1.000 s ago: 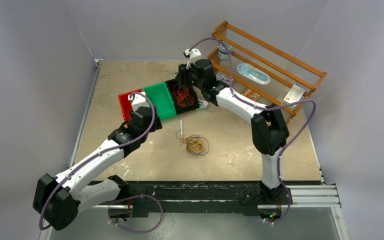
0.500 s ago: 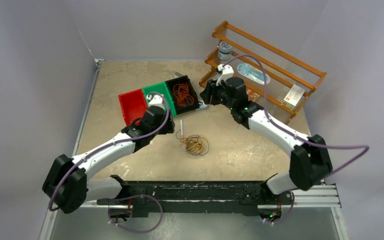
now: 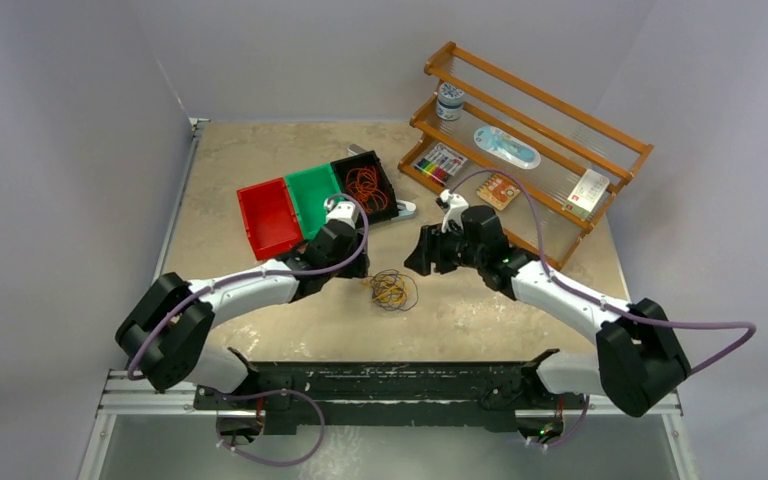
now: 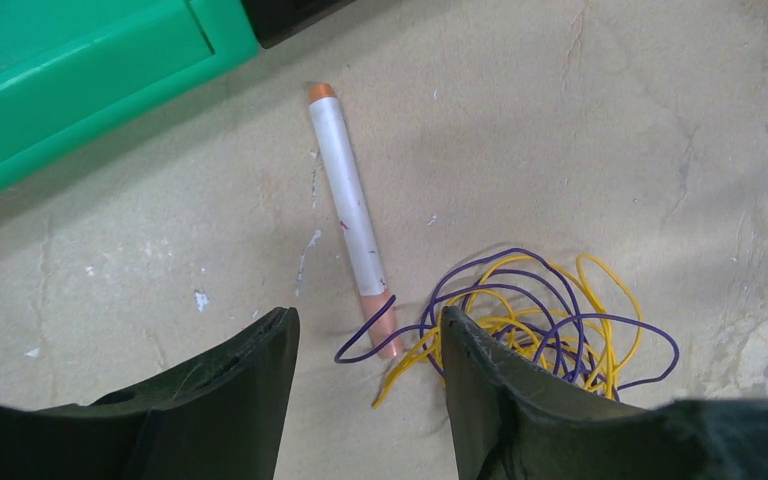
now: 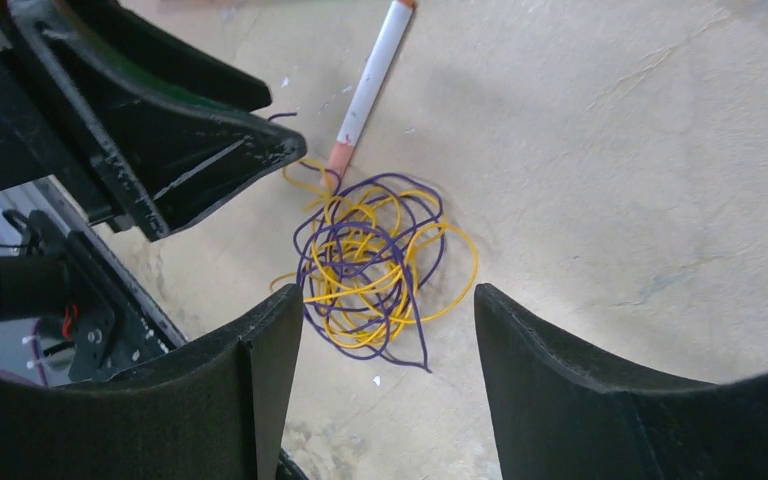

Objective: Untangle the cables

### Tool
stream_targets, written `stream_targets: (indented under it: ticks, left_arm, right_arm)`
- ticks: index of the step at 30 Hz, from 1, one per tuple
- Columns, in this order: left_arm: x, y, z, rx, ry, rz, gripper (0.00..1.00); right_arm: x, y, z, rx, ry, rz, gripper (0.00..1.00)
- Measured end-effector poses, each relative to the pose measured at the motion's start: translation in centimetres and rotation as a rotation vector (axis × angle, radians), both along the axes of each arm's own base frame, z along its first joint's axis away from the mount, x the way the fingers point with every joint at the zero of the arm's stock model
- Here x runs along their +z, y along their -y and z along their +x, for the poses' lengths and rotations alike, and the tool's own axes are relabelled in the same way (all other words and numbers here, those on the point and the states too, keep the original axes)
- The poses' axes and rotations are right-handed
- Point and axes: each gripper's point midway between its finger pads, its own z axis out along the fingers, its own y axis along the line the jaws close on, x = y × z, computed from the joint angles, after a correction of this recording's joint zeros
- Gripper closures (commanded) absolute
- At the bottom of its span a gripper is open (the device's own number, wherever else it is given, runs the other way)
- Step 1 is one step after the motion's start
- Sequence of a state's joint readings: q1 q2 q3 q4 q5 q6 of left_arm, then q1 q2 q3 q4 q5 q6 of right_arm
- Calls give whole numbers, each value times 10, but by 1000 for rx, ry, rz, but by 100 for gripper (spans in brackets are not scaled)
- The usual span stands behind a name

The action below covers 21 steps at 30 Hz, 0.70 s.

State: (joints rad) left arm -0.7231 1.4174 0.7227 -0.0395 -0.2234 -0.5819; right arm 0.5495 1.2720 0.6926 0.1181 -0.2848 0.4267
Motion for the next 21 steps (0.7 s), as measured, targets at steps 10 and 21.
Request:
stream_targets:
  ticks: [10, 21]
  left_arm:
    - [-16, 5, 0, -11, -18, 8, 79]
    - [-18, 2, 0, 2, -17, 16, 92]
  right_arm:
    - [-43, -9, -15, 76, -111, -2, 42]
    - [-76, -11, -23, 106, -184, -18, 84]
